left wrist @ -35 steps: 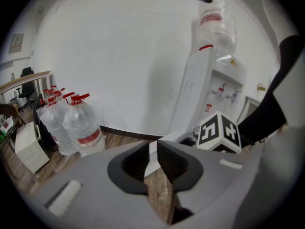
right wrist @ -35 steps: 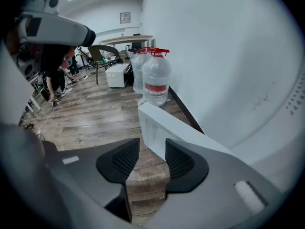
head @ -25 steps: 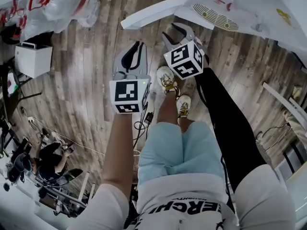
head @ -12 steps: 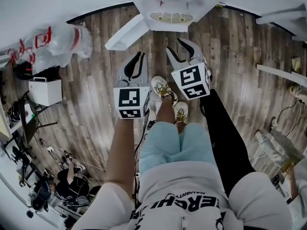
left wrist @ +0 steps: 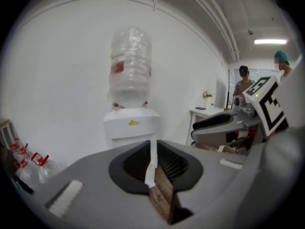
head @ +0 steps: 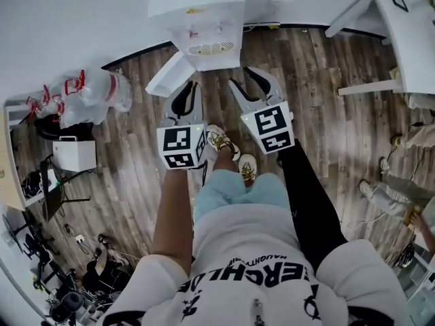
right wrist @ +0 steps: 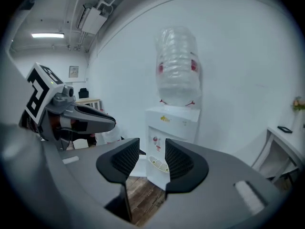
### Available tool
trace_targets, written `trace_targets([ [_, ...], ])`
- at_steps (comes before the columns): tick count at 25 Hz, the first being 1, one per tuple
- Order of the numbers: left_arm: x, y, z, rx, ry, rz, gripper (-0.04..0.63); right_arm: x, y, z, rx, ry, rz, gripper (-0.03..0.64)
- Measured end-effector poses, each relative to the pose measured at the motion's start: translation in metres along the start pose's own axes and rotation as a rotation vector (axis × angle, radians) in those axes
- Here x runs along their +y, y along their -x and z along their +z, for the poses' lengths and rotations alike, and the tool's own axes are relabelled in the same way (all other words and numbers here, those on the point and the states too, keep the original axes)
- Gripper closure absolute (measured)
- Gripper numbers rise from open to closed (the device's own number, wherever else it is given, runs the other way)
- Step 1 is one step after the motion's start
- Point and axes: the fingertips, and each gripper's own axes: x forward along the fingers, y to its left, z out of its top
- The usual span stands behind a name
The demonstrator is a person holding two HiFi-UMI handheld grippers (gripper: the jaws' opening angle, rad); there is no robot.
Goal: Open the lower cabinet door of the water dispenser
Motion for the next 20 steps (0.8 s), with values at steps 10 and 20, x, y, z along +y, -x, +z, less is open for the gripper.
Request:
trace_targets([
  [10,-0.057,0.05,0.069,-0.073,-0.048,-0.034,0.534,-0.004,0.095,0.055,-0.12,0.005,-0.002,0.448],
  [20,-0.081,0.088,0.13,-0.161,-0.085,-0.062,0.534,-0.002,0.156,0.11,-0.234,0.044,-0.005,0.449],
])
